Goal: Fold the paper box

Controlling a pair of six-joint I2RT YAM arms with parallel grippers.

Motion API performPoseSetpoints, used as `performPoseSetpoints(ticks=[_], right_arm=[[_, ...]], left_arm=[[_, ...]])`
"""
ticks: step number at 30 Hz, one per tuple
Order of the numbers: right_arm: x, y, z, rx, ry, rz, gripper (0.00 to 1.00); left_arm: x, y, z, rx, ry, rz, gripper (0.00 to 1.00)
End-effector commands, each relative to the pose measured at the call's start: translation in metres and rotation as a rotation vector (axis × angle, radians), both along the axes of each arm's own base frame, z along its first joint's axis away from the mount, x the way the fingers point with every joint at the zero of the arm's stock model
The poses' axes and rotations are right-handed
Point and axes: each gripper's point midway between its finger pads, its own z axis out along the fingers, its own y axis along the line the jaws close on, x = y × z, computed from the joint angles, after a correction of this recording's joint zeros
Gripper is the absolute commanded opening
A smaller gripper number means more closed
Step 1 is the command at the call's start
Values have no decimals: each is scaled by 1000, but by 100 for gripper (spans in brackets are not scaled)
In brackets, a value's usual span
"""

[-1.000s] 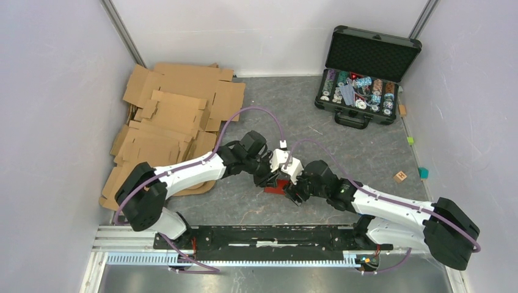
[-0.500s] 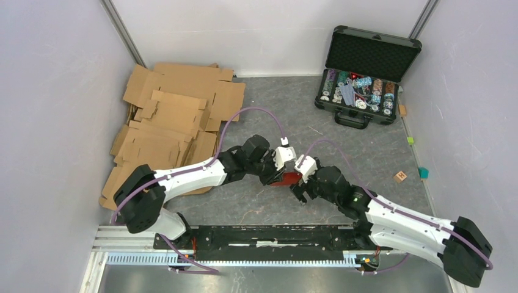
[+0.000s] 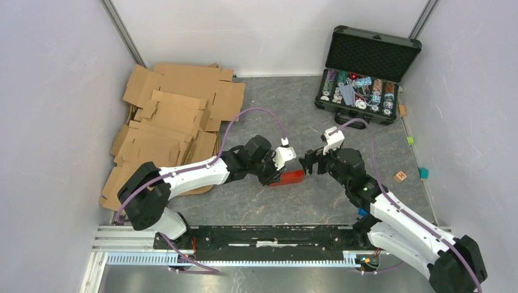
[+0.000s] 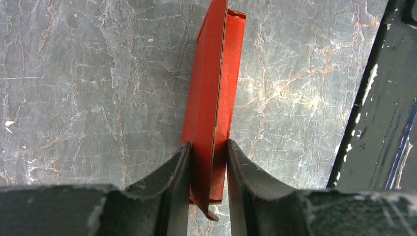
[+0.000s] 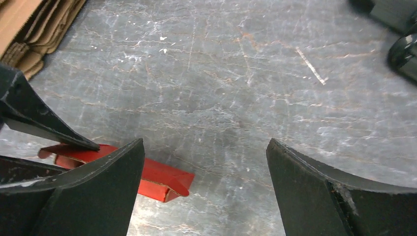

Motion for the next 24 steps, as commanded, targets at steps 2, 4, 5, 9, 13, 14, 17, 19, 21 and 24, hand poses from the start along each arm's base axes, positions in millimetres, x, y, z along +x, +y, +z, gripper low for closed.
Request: performPoseSetpoints(ticks=[2,4,5,9,13,14,17,19,21,24], right_arm=[[2,25,16,196,133,40,98],[0,33,11,229,186,57,98],[-1,37,7,238,212,69,96],[-9,51,-3,246,281,149,91],[-11,45,-24,208,403,77,98],[-11,43,-28,223,446,28,98],[-9,27,-41,282,538,-175,98],[-5,10,-43,309,560,-329,98],[-5,3,-42,343,595,-426,98],[-12,13,-45,417,696,-451,98]], left_arm=[[-8,19,-29,114,79,49,23],[-7,18,-29,118,77,53,25],[-6,18,-30,119,78,56,26],[-5,17,-32,125,84,55,30],[-4,14,-31,124,90,63,33],[-4,14,-31,120,93,66,33],[-3,11,-28,106,93,71,34],[-2,10,-28,102,95,77,34],[0,10,-28,104,95,88,34],[1,9,-29,101,95,99,34]])
